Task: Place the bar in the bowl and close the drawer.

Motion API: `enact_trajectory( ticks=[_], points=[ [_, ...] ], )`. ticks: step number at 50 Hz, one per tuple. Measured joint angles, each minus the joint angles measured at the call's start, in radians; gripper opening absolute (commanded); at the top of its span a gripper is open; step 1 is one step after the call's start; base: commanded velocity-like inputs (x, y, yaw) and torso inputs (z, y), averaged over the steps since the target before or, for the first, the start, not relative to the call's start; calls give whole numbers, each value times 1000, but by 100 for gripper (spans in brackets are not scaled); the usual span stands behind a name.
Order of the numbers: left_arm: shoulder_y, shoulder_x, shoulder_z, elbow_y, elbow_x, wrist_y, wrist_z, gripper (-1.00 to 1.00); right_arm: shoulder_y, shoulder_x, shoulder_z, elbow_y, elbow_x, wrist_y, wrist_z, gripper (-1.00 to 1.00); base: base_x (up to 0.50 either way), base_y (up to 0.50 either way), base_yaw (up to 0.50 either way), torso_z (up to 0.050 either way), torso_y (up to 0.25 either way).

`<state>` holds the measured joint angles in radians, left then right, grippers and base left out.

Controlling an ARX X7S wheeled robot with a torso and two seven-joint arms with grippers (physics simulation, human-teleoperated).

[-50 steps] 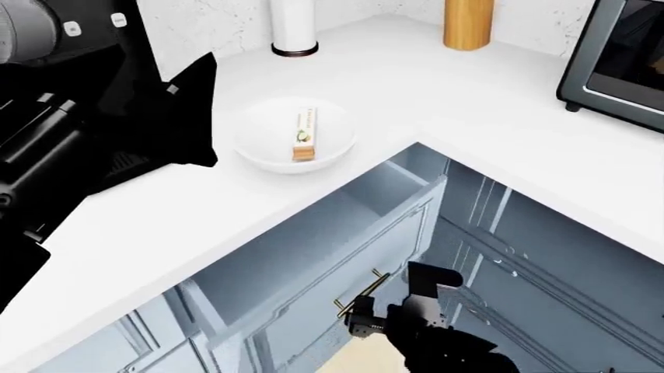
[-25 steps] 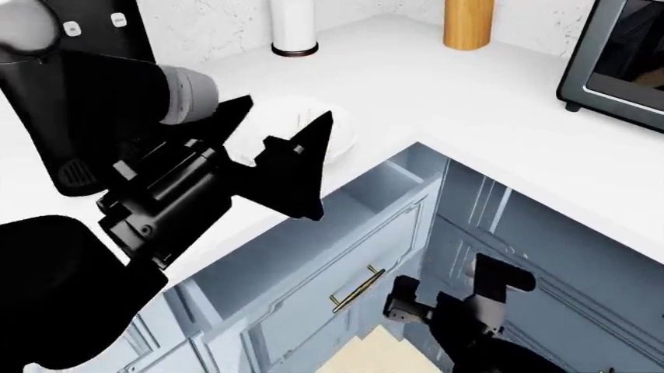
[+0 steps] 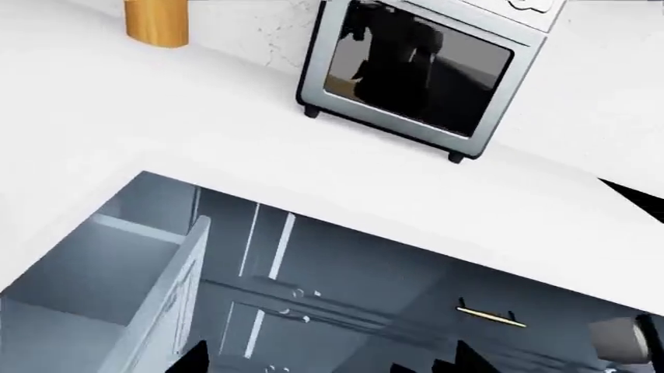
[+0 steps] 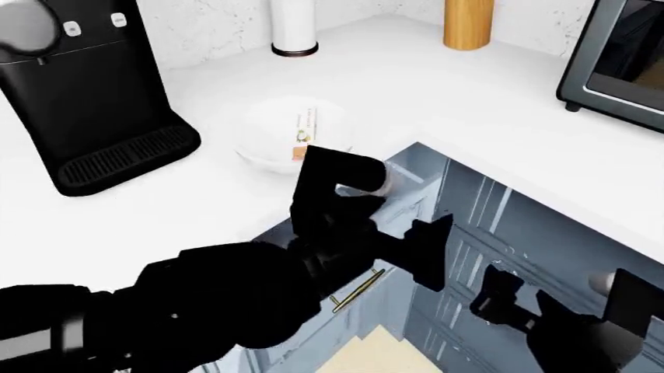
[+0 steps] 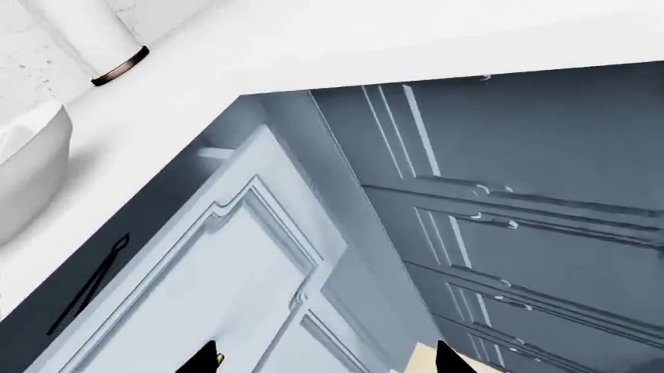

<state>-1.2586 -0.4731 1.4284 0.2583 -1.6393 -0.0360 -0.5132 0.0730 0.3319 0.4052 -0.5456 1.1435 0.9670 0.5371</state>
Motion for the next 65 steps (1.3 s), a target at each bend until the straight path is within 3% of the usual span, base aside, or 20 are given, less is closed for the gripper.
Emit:
enact_trajectory(
  ticks=[19, 27, 42, 65],
  points=[
    [79, 308, 118, -451, 15, -69, 217, 100, -101, 49, 186, -119, 114, -28, 48, 100, 0, 0, 0, 0, 0],
    [130, 398, 145, -635, 48, -91, 306, 100, -149, 68, 275, -162, 167, -45, 70, 100, 0, 0, 0, 0, 0],
    [232, 457, 141, -848, 147, -133, 409, 100, -204, 79, 363, -217, 229, -66, 91, 100, 0, 0, 0, 0, 0],
    [263, 473, 107, -1085, 172, -136, 498, 100, -215, 74, 358, -241, 253, -74, 100, 100, 0, 0, 0, 0, 0]
  ],
)
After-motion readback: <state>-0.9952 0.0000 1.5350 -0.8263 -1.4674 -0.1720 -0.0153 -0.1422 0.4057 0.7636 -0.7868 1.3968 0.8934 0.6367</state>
